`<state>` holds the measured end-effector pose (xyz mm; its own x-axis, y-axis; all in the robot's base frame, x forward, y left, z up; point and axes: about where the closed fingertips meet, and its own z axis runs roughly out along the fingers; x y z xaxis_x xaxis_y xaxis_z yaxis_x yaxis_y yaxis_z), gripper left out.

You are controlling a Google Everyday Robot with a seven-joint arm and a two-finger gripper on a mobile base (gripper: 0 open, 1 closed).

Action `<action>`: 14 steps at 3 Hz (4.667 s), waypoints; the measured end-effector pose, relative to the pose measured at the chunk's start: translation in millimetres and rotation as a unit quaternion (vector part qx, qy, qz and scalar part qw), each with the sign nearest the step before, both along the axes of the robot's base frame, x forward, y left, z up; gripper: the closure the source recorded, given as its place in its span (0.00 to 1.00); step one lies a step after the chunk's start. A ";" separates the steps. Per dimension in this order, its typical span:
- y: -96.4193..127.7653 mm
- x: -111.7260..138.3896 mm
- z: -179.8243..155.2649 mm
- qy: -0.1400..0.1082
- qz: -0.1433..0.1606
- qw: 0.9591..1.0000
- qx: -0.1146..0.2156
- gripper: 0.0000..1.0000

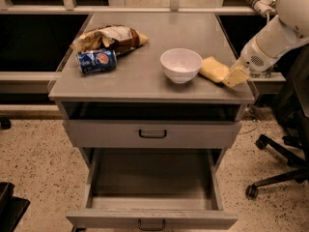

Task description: Place sponge into middle drawer

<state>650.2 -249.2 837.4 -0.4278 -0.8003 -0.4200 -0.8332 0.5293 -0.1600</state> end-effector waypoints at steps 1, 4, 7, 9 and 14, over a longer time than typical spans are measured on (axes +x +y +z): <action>-5.6 -3.9 2.0 0.005 -0.001 1.000 -0.006 1.00; -40.3 -153.4 14.5 0.044 -0.125 0.983 0.125 1.00; -37.5 -183.6 -6.7 0.069 -0.144 0.967 0.197 1.00; -30.6 -252.1 -117.5 0.157 -0.164 0.920 0.318 1.00; 81.9 -235.1 -292.9 0.347 -0.073 0.865 0.354 1.00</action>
Offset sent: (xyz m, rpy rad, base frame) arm -0.1144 -0.0734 0.0470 -0.0339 0.0811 -0.2166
